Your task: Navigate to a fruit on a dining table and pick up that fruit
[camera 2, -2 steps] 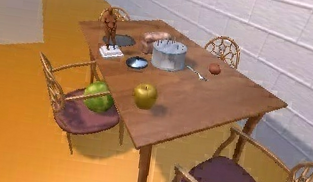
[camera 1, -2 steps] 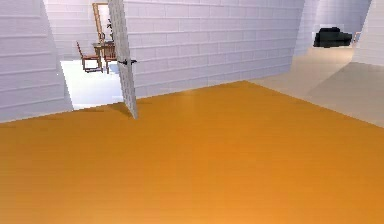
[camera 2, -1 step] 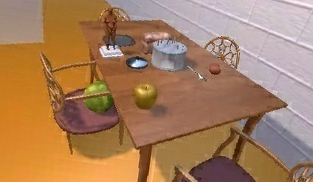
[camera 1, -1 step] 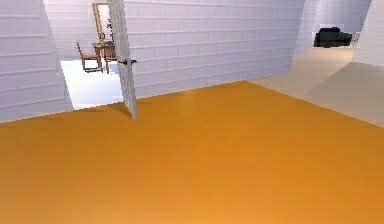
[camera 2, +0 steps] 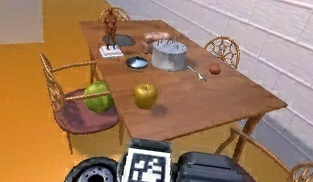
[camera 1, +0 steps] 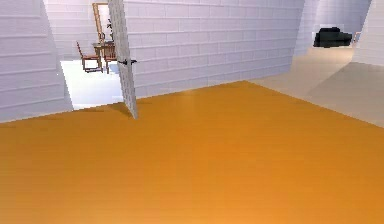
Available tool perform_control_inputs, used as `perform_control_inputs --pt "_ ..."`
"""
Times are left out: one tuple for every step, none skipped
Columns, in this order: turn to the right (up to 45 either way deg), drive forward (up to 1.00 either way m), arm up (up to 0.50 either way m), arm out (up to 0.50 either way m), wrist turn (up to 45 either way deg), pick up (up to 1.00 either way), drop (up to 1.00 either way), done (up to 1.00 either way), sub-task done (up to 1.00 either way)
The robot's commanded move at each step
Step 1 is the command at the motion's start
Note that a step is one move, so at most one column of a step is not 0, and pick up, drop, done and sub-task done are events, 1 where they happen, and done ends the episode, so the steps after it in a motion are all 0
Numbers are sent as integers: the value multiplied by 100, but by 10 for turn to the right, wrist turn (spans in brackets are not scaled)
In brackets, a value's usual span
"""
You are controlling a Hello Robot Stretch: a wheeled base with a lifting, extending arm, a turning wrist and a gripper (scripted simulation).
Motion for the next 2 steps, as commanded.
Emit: perform_control_inputs --pt "0 0 0 48 0 0 0 0 0" --pt "0 0 0 0 450 0 0 0 0"
